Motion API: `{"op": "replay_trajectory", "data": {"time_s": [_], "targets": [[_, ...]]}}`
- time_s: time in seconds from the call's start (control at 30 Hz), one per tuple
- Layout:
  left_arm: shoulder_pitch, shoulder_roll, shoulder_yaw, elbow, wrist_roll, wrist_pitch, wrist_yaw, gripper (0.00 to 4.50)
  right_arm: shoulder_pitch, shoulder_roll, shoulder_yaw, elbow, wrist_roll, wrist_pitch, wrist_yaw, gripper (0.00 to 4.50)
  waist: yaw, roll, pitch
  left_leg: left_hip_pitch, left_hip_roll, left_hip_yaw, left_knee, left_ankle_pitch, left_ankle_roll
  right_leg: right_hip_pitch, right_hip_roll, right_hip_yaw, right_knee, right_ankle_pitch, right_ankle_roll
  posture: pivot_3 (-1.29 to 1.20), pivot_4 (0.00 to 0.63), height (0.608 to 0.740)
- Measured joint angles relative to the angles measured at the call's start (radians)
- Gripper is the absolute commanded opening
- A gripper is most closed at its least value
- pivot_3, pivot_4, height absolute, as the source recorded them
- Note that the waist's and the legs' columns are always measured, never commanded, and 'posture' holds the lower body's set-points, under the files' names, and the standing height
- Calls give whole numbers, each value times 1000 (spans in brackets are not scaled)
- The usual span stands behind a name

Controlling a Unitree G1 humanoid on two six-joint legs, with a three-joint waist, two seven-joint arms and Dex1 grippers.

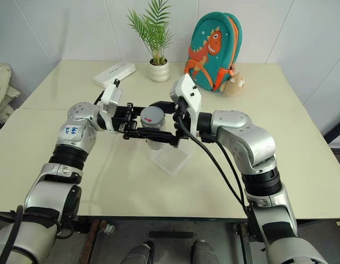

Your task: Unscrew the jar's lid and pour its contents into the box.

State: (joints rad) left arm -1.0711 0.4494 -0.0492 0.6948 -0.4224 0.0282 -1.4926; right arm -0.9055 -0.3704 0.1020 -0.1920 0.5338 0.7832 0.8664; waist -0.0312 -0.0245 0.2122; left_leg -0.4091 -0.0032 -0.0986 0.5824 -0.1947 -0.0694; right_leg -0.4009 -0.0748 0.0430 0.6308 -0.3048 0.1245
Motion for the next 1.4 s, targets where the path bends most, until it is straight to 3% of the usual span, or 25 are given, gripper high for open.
{"op": "replay_trajectory", "data": {"time_s": [0.33,1.4], "targets": [[62,0,10,-10,8,66,-7,2558,-65,21,7,-54,6,-74,5,4486,-5,0,0,0,0,0,1,0,0,-2,0,0,4,0,0,0,150,740],[82,-40,51,-99,-3,2,-6,2558,-60,50,58,48,-93,-119,-46,4486,-1,0,0,-1,0,0,5,0,0,-2,0,1,7,0,0,0,150,740]]}}
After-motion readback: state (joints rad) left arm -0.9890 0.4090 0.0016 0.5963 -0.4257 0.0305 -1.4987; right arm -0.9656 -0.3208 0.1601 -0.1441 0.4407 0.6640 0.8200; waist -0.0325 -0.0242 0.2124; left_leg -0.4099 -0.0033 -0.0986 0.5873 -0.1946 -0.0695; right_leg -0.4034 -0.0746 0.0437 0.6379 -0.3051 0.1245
